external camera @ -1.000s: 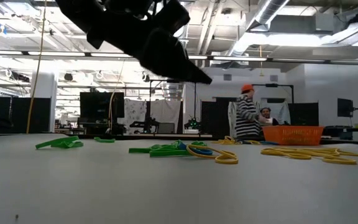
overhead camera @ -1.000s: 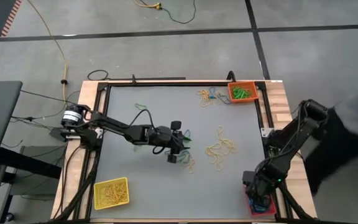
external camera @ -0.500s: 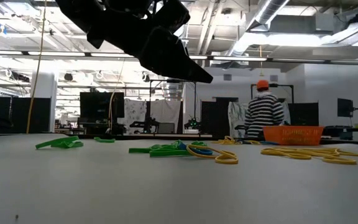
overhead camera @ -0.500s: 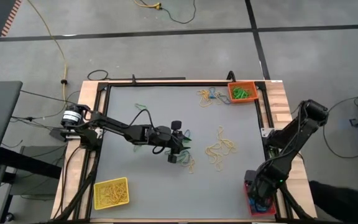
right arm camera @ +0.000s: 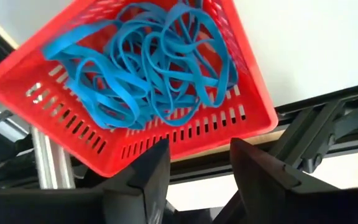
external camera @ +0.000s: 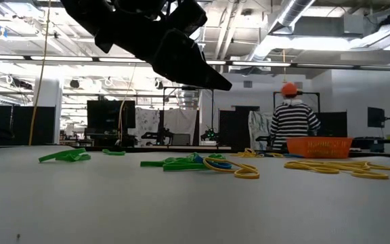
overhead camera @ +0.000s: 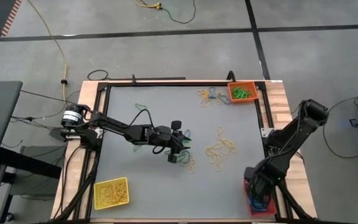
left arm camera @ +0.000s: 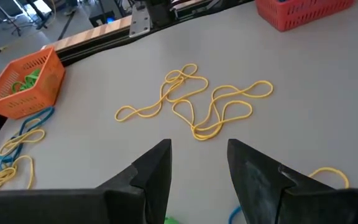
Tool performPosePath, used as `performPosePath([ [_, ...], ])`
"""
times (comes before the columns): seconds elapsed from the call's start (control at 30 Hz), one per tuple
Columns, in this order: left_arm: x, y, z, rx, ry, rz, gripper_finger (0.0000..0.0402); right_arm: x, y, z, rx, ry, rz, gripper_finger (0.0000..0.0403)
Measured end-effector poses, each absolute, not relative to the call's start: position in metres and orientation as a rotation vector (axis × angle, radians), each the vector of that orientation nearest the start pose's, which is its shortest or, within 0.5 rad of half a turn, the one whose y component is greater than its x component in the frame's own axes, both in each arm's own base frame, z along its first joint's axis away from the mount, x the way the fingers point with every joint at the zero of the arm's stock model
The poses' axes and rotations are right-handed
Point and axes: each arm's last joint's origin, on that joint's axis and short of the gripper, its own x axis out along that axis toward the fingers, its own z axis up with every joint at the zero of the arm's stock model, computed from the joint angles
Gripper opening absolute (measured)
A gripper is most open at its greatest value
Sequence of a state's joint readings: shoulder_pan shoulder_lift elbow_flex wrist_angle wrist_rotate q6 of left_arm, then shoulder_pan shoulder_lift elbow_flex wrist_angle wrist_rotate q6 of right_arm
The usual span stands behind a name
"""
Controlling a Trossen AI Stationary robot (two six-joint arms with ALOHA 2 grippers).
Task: Sort rubber bands into baskets
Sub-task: Put the blue rubber band into the red bin
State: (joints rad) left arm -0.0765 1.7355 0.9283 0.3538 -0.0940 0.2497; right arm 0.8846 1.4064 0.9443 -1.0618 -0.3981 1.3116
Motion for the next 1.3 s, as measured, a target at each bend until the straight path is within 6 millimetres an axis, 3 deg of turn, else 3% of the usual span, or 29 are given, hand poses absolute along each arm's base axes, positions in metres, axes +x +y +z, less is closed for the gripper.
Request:
performPosePath([
  [0.17, 0.362, -0.025, 0.186, 0.28, 0.457, -0.039, 0.0147, 0.136, 0.174, 0.225, 0.561, 1.827, -0.124, 0.0188],
  [0.3, 0.361, -0.025, 0.184, 0.277, 0.476, -0.04, 0.0147, 0.142, 0.163, 0.232, 0.528, 1.689, -0.12, 0.0187],
  [0.6, 0.355, -0.026, 0.174, 0.163, 0.592, -0.063, 0.0147, 0.179, 0.142, 0.238, 0.205, 1.195, -0.105, 0.0187],
  [0.8, 0.349, -0.032, 0.167, 0.073, 0.684, -0.08, 0.0147, 0.201, 0.13, 0.241, 0.006, 0.97, -0.122, 0.0187],
  [1.07, 0.353, -0.045, 0.147, -0.047, 0.737, -0.064, 0.0147, 0.21, 0.115, 0.23, -0.092, 0.908, -0.202, 0.0187],
  [1.3, 0.353, -0.039, 0.128, -0.165, 0.807, 0.055, 0.0147, 0.209, 0.11, 0.217, -0.098, 0.912, -0.226, 0.0187],
])
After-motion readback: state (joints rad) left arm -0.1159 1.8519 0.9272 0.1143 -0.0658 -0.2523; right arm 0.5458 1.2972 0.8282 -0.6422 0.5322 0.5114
